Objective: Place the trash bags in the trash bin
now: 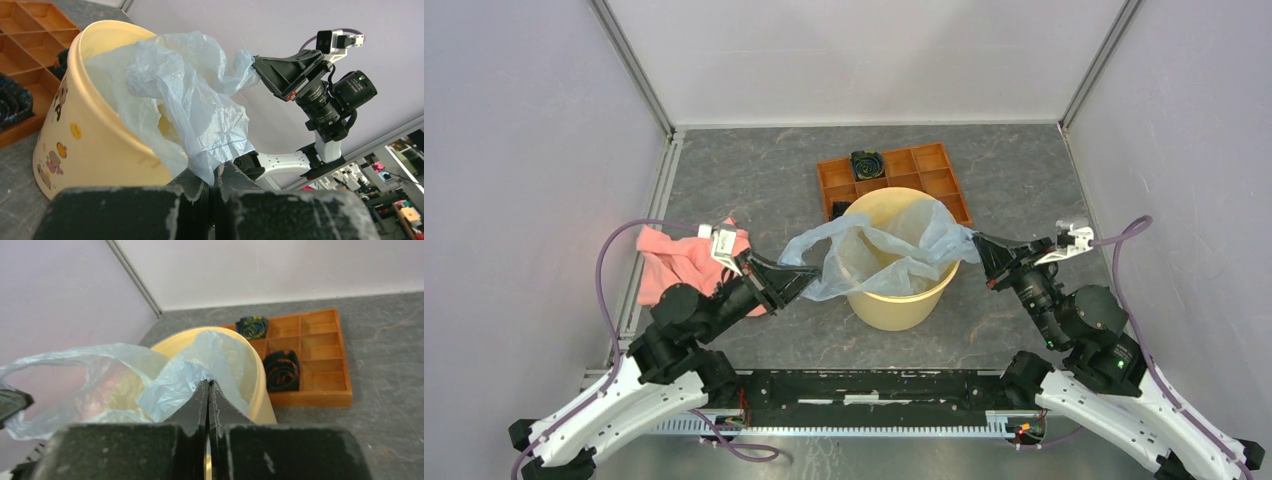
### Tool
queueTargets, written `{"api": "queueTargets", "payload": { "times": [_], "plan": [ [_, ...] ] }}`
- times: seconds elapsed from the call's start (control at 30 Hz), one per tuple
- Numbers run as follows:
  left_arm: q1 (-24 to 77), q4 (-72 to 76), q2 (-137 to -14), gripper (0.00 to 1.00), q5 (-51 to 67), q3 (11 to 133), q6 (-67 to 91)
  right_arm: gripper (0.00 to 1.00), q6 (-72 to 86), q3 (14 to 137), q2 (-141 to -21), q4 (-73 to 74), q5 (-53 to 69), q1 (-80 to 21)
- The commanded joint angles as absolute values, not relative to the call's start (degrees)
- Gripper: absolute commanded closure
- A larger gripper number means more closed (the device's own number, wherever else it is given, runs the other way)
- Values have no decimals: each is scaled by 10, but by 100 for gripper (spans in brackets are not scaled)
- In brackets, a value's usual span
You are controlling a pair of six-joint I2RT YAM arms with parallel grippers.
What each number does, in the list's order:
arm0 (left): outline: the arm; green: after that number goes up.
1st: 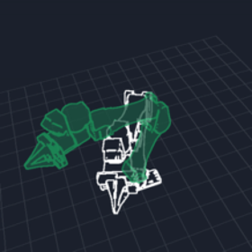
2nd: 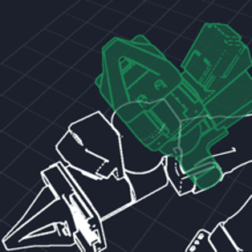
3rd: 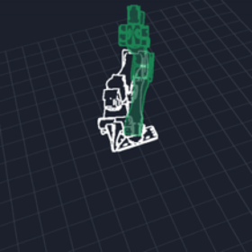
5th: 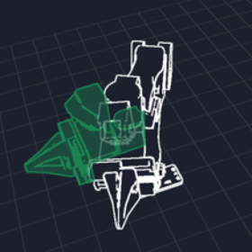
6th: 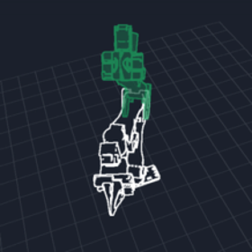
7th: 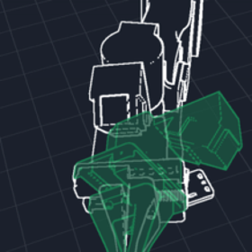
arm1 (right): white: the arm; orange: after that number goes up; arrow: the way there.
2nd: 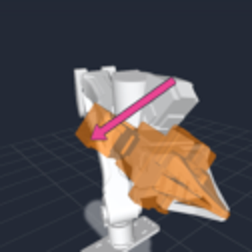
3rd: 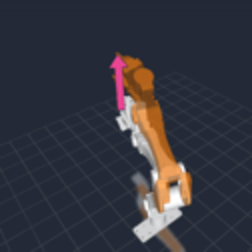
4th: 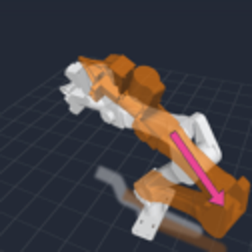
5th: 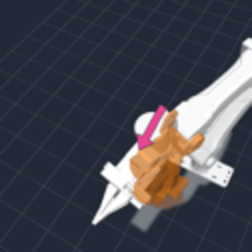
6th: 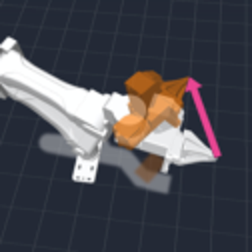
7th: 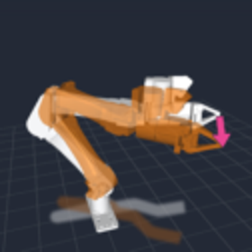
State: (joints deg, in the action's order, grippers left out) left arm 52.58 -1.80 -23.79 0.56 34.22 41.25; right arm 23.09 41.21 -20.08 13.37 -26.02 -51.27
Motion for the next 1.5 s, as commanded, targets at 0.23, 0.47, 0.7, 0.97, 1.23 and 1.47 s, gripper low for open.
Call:
{"api": "queueTargets", "payload": {
  "times": [0.23,0.47,0.7,0.97,1.23,1.47],
  "plan": [
    [525,-161,-170,97,-105,324,491,99,133,584,-275,387,-434,-514],
    [525,-271,-161,98,-180,351,506,99,41,656,-314,308,-530,-513],
    [525,-241,-148,98,-134,327,521,100,6,600,-394,268,-636,-513],
    [525,-169,-154,98,-34,332,485,50,105,647,-376,448,-440,-512],
    [525,-201,-206,94,4,384,432,2,219,813,-363,608,-269,-512],
    [525,-204,-182,69,2,375,447,2,326,707,-300,569,-248,-512]
  ]
}}
